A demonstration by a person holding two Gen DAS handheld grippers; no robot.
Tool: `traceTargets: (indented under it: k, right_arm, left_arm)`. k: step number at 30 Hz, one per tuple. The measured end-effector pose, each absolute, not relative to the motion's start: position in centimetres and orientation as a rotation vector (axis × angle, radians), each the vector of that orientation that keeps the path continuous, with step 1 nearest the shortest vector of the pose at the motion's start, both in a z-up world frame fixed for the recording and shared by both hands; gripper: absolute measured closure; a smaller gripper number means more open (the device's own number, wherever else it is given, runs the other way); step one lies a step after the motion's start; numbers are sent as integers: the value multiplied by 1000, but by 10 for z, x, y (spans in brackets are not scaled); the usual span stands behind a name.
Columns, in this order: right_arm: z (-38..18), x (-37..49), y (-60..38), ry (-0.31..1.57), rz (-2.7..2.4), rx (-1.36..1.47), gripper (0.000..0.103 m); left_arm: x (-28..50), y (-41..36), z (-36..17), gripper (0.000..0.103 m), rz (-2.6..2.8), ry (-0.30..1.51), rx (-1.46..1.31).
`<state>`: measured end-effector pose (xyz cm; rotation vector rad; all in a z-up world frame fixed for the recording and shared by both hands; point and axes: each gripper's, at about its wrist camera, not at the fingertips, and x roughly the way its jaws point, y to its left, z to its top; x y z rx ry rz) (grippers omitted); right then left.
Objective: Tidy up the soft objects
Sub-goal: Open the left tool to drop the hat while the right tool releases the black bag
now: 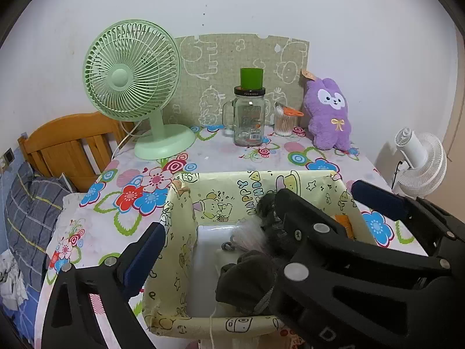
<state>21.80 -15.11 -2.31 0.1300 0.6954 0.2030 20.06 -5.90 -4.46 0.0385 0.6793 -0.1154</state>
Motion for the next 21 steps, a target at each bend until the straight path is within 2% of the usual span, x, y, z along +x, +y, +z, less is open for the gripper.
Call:
traceTargets:
  k: [6, 10, 21]
  right_arm:
    - [-17, 211, -151, 689, 198, 116, 20]
    - [-13, 204, -152, 684, 189, 122, 15]
    - [9, 170, -152, 645, 155, 100, 13]
  left_arm:
    - [193, -58, -40, 4, -123, 669, 36]
    - [184, -57, -35, 3, -133, 657, 34]
    - [158, -55, -21, 0, -145, 622, 7]
